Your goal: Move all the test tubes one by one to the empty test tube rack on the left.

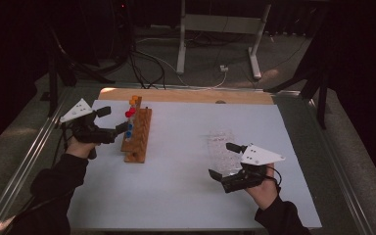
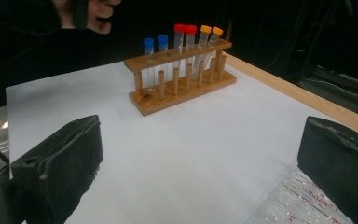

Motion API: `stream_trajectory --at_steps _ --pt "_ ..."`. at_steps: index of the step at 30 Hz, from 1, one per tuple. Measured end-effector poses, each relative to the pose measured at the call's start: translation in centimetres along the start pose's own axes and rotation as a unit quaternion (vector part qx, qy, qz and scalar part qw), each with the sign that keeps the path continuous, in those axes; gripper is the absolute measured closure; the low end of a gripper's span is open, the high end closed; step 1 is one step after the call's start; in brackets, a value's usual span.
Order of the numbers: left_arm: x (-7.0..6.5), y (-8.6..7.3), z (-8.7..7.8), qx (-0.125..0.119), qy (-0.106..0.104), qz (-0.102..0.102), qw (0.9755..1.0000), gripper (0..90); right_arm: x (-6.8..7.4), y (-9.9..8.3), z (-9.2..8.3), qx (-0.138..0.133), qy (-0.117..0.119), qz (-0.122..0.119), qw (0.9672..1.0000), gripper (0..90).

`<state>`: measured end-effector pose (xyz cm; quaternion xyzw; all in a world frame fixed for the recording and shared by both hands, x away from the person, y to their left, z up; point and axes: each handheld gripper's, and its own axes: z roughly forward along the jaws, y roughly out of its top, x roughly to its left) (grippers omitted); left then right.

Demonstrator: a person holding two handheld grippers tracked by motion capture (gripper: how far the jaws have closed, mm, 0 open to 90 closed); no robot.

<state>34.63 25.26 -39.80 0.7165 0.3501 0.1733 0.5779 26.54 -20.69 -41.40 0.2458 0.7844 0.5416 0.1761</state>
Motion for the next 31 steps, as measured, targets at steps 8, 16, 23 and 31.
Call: stream_trajectory --at_steps 8,16,23,31 --pt "-1.8 -3.1 -1.7 0.012 -0.023 -0.005 0.9996 0.5 0.0 0.0 0.1 0.001 0.000 0.001 1.0000 0.2" --pt "-3.5 -6.5 -2.3 0.027 -0.031 -0.007 0.9991 0.5 0.1 0.0 0.0 0.001 0.000 0.001 1.0000 0.2" --pt "-4.7 -9.3 -2.6 0.050 -0.033 0.008 0.9982 0.5 0.1 0.0 0.0 0.001 0.000 0.002 1.0000 0.2" --pt "-5.5 -11.2 -1.9 0.078 -0.040 0.018 0.9960 0.6 0.1 -0.2 0.2 0.006 0.000 -0.001 1.0000 0.2"
